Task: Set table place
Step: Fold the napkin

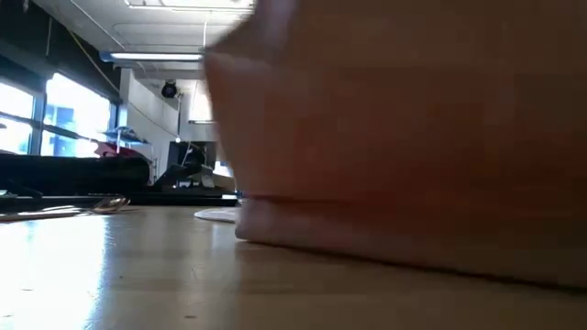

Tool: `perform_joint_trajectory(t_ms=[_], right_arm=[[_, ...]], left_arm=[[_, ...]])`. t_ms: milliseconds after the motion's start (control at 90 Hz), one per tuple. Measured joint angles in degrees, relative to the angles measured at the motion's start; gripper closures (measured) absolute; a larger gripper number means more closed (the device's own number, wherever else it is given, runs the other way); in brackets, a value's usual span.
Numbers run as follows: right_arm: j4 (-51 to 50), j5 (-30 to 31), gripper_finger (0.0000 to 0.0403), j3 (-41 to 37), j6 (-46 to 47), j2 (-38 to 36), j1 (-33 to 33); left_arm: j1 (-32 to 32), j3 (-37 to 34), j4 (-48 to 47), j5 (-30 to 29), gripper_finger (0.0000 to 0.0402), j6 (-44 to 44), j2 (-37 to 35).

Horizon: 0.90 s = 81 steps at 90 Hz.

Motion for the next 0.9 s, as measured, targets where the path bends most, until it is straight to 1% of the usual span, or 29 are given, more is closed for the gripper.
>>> perform_joint_trajectory(t_ms=[111,256,356,422,511,622,700,789,844,900], right_arm=[[1.0,-0.3,0.0403,0.0,-0.2,1.0,-0.2],[1.0,0.1,0.0402,0.0,-0.6,3.4,-0.5],[1.7,0.4,0.0386,0.0,-0.8,5.0,-1.1],[1.8,1.4,0.036,0.0,-0.6,6.1,-2.0],[1.7,3.0,0.0313,0.0,-1.6,7.4,-3.9],[2.8,2.9,0.0246,0.0,-5.4,8.4,-7.5],[7.0,-0.2,0.0203,0.0,-12.1,9.0,-10.3],[11.6,-7.5,0.0169,0.0,-18.0,9.8,-13.3],[11.4,-11.3,0.0158,0.0,-19.2,10.2,-14.4],[8.1,-12.3,0.0154,0.0,-17.6,10.9,-14.9]], left_arm=[[-1.5,0.0,-0.2,-1.3,0.0402,-1.3,0.0],[-1.2,0.0,0.0,-4.2,0.0402,-2.9,0.0],[-0.5,0.0,0.0,-4.3,0.0402,-3.1,0.0],[-0.3,0.0,0.0,-4.3,0.0401,-3.0,0.0],[-0.2,0.0,0.0,-3.8,0.0401,-1.9,0.0],[-0.3,0.0,0.3,2.0,0.0401,-1.2,0.0],[-0.6,0.0,0.3,6.4,0.0401,-2.0,0.0],[-0.8,0.0,0.3,9.4,0.0401,-2.7,0.0],[-1.1,0.0,0.3,9.6,0.0401,-3.2,0.0],[-1.2,0.0,0.3,9.5,0.0401,-3.4,0.0]])
